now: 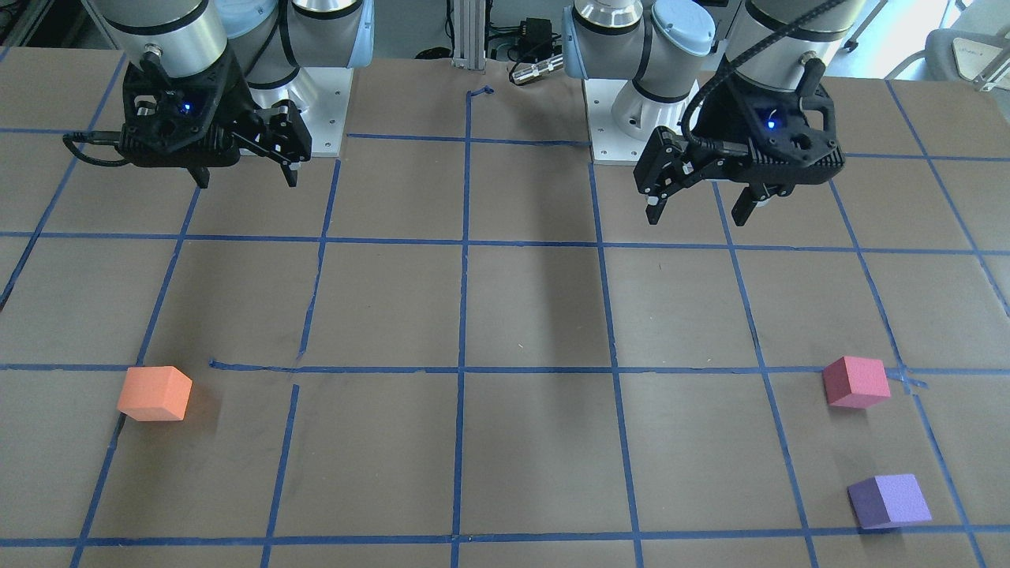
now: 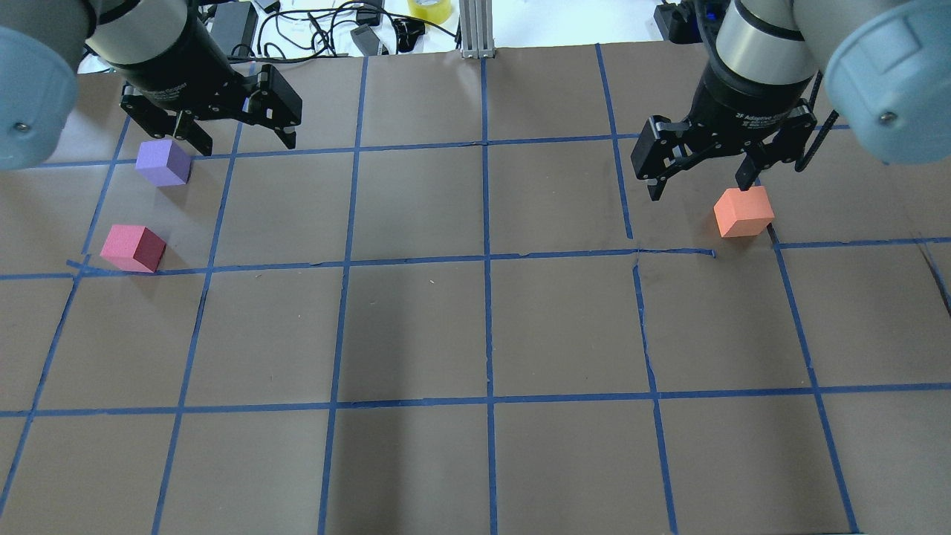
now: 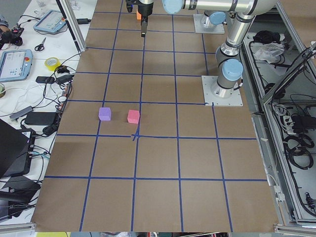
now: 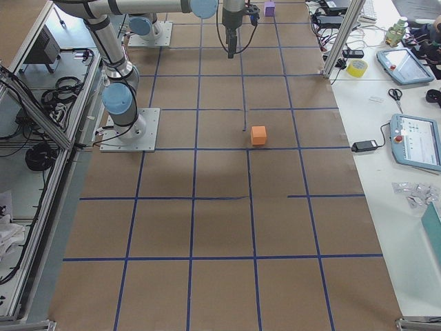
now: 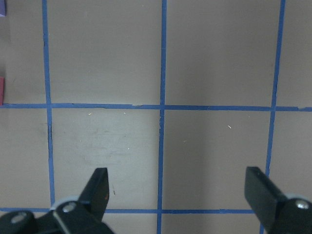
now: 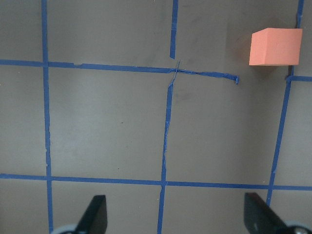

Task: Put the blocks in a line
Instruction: 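Move the right gripper above the orange cube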

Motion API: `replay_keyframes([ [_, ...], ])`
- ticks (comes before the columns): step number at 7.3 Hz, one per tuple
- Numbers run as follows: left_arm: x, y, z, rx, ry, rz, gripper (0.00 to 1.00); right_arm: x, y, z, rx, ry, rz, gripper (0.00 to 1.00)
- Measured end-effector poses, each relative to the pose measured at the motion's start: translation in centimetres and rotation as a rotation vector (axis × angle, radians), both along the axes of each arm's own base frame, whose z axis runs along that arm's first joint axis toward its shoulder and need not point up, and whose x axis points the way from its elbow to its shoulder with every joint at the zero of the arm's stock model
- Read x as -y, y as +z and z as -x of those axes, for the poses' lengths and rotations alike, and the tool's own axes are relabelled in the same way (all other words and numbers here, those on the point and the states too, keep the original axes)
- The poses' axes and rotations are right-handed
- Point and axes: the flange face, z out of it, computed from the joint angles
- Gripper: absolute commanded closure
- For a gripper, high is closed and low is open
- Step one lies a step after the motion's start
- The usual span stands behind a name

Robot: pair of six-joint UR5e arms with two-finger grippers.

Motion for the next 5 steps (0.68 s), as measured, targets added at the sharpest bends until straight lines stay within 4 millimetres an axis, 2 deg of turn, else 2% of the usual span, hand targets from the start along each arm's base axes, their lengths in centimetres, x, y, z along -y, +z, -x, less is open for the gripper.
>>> replay_keyframes([
  [2,-1.0,1.1,0.2,-0.003,-0.008,0.016,0.00,-0.1,0.1,-0.1,0.000,0.000,0.006,0.00],
  [5,-2.0,1.6,0.3,0.005,-0.033,0.024,0.00,-0.1,0.3,-0.2,0.003,0.002,0.011,0.00],
])
